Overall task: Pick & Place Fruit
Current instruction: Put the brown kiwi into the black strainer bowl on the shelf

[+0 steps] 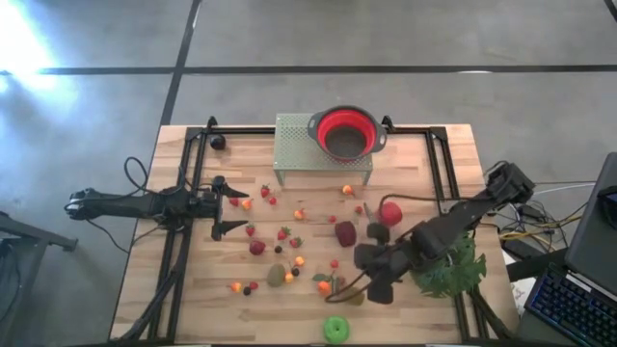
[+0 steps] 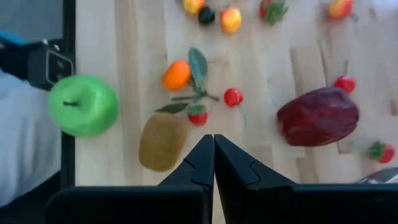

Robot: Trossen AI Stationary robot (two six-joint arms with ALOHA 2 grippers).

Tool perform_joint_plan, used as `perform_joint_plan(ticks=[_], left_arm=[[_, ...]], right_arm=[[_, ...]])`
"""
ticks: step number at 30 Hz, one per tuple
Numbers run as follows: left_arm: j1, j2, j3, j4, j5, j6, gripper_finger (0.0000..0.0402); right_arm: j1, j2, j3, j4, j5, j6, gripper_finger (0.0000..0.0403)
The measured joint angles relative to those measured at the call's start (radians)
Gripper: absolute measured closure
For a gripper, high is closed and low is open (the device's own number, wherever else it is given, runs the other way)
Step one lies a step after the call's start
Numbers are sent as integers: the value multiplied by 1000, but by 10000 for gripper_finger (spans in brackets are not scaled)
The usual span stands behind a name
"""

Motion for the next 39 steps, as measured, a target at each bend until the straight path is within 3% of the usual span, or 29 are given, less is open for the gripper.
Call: perform_joint_plan(ticks=[11,21,30,39], left_arm=[[0,0,0,0,0,0,14],[0,0,0,0,0,0,14],[0,0,0,0,0,0,14],[0,0,0,0,0,0,14]], right_arm=[[40,103,53,-4,-46,59,394],[56,118,61,-29,-103,123,385],[59,175,53,12,-108,110,295],[59,270,51,9,-217,91,198]])
